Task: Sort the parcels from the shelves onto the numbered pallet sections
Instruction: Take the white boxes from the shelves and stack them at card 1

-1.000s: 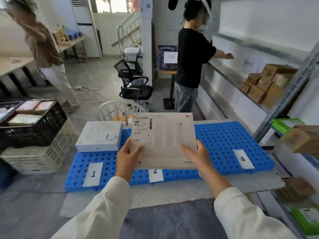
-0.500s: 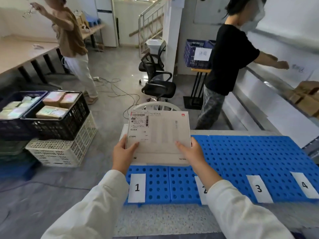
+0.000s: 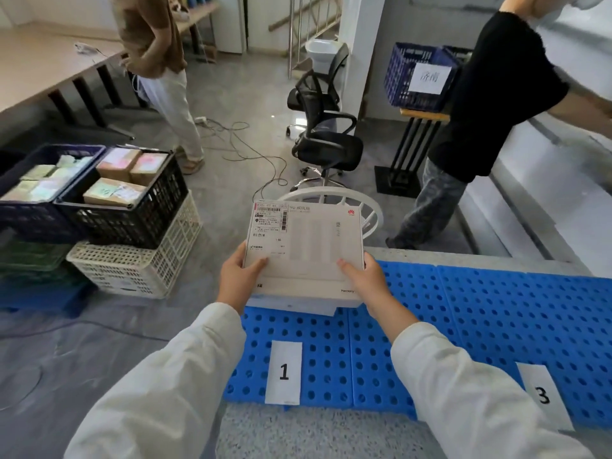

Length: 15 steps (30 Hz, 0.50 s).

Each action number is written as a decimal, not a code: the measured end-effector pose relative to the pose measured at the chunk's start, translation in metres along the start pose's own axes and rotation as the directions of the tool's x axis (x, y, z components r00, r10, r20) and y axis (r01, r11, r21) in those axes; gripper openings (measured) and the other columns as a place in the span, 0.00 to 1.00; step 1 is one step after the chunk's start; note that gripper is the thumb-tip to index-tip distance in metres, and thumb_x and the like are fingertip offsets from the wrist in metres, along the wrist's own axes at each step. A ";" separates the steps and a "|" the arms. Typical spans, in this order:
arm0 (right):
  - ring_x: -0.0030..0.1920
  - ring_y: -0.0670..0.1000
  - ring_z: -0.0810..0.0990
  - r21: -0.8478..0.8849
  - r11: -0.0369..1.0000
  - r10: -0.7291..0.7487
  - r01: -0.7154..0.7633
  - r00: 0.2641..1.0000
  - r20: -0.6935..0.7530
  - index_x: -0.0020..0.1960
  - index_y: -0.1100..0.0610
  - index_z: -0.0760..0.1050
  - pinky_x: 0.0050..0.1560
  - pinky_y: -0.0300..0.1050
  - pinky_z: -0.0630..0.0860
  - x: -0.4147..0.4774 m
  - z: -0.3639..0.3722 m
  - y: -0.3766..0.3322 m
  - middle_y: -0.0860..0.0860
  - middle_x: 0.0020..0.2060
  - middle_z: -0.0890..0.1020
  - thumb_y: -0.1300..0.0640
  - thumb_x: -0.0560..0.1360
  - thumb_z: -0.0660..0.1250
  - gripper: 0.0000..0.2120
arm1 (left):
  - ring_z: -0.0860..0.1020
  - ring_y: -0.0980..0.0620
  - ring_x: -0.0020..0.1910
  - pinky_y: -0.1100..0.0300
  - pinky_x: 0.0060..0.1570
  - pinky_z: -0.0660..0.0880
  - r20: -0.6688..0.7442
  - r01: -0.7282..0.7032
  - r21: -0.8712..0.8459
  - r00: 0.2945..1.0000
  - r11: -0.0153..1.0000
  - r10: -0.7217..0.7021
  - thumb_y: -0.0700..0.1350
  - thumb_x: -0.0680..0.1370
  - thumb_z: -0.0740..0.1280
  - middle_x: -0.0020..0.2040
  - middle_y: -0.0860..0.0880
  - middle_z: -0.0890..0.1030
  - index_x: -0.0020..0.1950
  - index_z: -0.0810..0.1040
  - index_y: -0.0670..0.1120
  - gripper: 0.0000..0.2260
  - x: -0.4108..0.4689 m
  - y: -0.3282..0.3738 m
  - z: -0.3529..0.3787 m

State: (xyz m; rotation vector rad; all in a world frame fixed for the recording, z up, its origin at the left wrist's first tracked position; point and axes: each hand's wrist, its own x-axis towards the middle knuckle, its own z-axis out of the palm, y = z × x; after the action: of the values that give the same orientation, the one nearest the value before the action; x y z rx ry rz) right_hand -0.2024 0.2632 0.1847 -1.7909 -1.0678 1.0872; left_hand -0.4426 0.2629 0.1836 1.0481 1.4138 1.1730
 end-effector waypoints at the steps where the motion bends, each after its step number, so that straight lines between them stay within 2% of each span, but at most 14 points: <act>1: 0.53 0.50 0.78 -0.010 1.000 0.022 -0.022 1.000 0.006 0.67 0.51 0.70 0.53 0.48 0.77 0.008 0.002 -0.002 0.48 0.56 0.80 0.49 0.78 0.63 0.19 | 0.81 0.58 0.52 0.59 0.52 0.79 -0.007 0.012 0.002 1.000 1.000 -0.012 0.41 0.77 0.69 0.56 0.57 0.82 0.66 0.75 0.52 0.19 0.007 -0.001 0.001; 4: 0.52 0.50 0.77 -0.035 0.997 0.064 -0.063 0.998 0.029 0.66 0.51 0.70 0.49 0.45 0.75 0.031 0.008 -0.003 0.49 0.57 0.79 0.52 0.79 0.55 0.17 | 0.80 0.57 0.54 0.55 0.55 0.78 -0.007 0.041 0.029 0.999 0.999 -0.041 0.43 0.77 0.68 0.55 0.57 0.82 0.66 0.76 0.54 0.18 0.027 -0.005 0.006; 8: 0.51 0.50 0.77 -0.076 0.993 0.097 -0.093 0.994 0.047 0.66 0.51 0.70 0.49 0.46 0.74 0.057 0.014 0.002 0.49 0.55 0.78 0.52 0.79 0.55 0.16 | 0.81 0.57 0.53 0.54 0.55 0.78 -0.013 0.071 0.081 0.997 0.994 -0.070 0.44 0.76 0.69 0.54 0.58 0.83 0.63 0.77 0.56 0.16 0.052 -0.015 0.011; 12: 0.50 0.49 0.78 -0.084 0.987 0.146 -0.137 0.982 0.117 0.65 0.51 0.69 0.50 0.48 0.77 0.075 0.023 0.015 0.48 0.53 0.78 0.53 0.79 0.56 0.16 | 0.81 0.58 0.53 0.60 0.49 0.78 -0.022 0.104 0.128 0.995 0.986 -0.102 0.45 0.76 0.69 0.53 0.59 0.83 0.61 0.78 0.57 0.15 0.069 -0.029 0.010; 15: 0.52 0.50 0.78 -0.093 0.981 0.182 -0.170 0.972 0.148 0.67 0.52 0.69 0.54 0.50 0.77 0.085 0.030 0.023 0.49 0.56 0.78 0.53 0.79 0.56 0.17 | 0.80 0.59 0.52 0.64 0.47 0.77 -0.033 0.124 0.141 0.992 0.982 -0.120 0.44 0.76 0.70 0.53 0.59 0.83 0.61 0.78 0.57 0.16 0.078 -0.039 0.010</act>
State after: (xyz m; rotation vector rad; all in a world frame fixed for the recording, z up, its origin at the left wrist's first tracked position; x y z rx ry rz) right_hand -0.2002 0.3384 0.1298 -1.9186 -1.0724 1.3265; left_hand -0.4455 0.3345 0.1328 1.0331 1.5775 1.0104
